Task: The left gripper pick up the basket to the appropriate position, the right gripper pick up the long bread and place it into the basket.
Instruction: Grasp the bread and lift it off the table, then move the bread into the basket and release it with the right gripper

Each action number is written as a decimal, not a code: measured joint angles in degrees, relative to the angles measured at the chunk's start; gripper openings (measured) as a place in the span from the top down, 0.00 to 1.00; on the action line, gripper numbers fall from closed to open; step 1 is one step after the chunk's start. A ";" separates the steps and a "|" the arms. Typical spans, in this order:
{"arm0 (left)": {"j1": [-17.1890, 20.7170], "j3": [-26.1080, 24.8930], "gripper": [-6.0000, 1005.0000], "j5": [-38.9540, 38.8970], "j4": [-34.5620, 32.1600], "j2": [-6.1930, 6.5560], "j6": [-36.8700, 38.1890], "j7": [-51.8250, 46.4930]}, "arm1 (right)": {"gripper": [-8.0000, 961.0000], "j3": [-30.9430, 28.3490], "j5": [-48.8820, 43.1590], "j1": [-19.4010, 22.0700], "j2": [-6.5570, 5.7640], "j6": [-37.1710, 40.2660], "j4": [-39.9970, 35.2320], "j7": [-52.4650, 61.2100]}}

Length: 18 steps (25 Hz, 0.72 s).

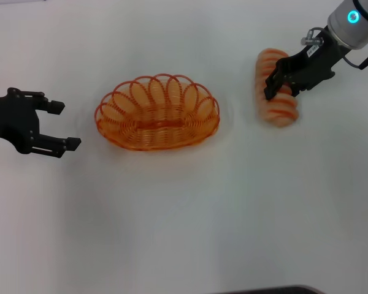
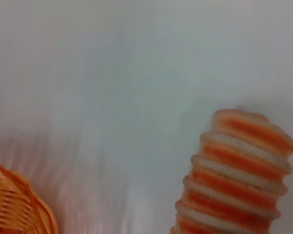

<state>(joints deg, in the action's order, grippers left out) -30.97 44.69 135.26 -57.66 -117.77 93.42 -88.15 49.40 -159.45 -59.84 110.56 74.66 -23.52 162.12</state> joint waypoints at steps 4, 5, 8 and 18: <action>-0.04 -0.14 0.15 -0.06 0.00 -0.13 0.00 -0.12 | 0.46 -0.04 0.14 1.38 0.17 1.34 -3.50 -0.70; -0.11 -0.14 0.15 -0.07 0.00 -0.18 0.00 -0.19 | 0.46 -0.06 0.15 1.65 0.31 1.99 -4.92 -1.21; -0.27 -0.14 0.15 -0.14 0.00 -0.23 0.01 -0.58 | 0.49 -0.04 0.17 2.24 0.66 4.58 -9.46 -3.40; -0.39 -0.19 0.15 -0.36 0.00 -0.27 0.42 -1.11 | 0.58 7.29 -0.27 0.92 2.19 13.59 -21.03 -19.21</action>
<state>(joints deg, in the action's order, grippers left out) -31.36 44.50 134.90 -57.66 -118.04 93.84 -89.26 56.69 -159.72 -58.92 112.76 88.26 -44.55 142.90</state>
